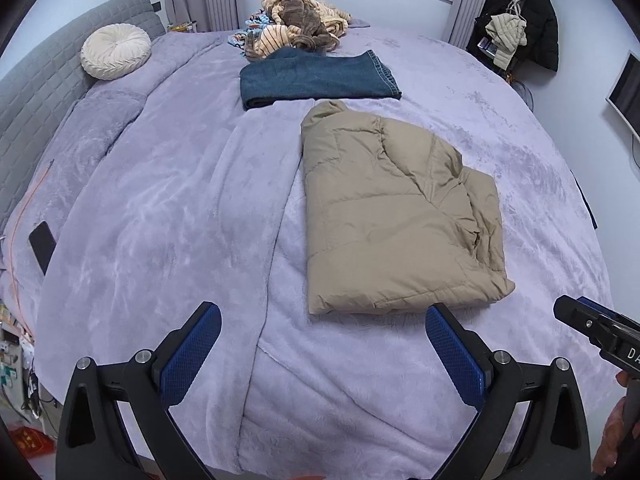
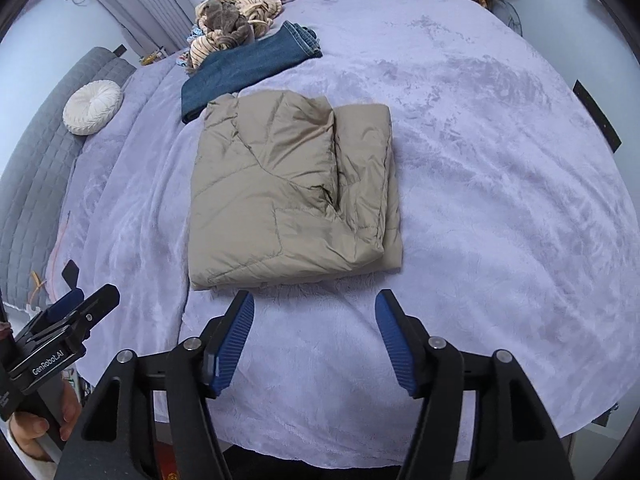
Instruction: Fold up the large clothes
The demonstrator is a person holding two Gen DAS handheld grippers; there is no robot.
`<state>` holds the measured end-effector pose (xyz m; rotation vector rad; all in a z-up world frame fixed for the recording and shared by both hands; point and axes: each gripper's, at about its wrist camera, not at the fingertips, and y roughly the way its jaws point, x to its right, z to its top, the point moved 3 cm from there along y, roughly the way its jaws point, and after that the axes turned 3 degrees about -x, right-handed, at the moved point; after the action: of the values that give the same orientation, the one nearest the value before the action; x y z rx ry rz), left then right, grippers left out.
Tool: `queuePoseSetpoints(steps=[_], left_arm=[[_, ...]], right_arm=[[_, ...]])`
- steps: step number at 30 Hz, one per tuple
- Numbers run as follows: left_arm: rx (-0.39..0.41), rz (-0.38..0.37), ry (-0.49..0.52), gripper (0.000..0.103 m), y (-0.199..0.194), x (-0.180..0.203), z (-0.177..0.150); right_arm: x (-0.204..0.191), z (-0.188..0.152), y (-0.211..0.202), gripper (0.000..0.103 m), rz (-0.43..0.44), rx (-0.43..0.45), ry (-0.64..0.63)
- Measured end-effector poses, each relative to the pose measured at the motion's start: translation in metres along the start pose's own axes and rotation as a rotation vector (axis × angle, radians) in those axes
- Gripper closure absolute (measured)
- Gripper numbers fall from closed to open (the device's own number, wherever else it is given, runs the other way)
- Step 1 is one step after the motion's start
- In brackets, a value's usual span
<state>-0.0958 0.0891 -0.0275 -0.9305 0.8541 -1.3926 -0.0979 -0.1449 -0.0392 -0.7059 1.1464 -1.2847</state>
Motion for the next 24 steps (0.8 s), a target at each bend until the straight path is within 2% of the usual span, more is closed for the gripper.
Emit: queuePoseSetpoints(steps=[2, 3, 14, 16, 19, 24], left_arm=[[0.020, 0.004, 0.001, 0.001, -0.011, 0.002, 0.003], [0.031, 0.004, 0.000, 0.001, -0.017, 0.002, 0.003], [0.105, 0.015, 0.004, 0.001, -0.061, 0.008, 0.011], [0.115, 0.018, 0.002, 0.001, -0.066, 0.010, 0.010], [0.120, 0.019, -0.001, 0.001, -0.071, 0.010, 0.008], [0.119, 0.024, -0.002, 0.001, -0.072, 0.009, 0.007]], right_arm=[[-0.005, 0.003, -0.011, 0.028, -0.010, 0.028, -0.020], [-0.008, 0.005, -0.017, 0.023, -0.021, 0.042, -0.029], [-0.021, 0.014, -0.060, 0.016, -0.049, 0.159, -0.060], [-0.022, 0.014, -0.063, 0.000, -0.055, 0.174, -0.069], [-0.026, 0.013, -0.069, 0.000, -0.076, 0.206, -0.088], [-0.027, 0.011, -0.072, 0.000, -0.069, 0.197, -0.076]])
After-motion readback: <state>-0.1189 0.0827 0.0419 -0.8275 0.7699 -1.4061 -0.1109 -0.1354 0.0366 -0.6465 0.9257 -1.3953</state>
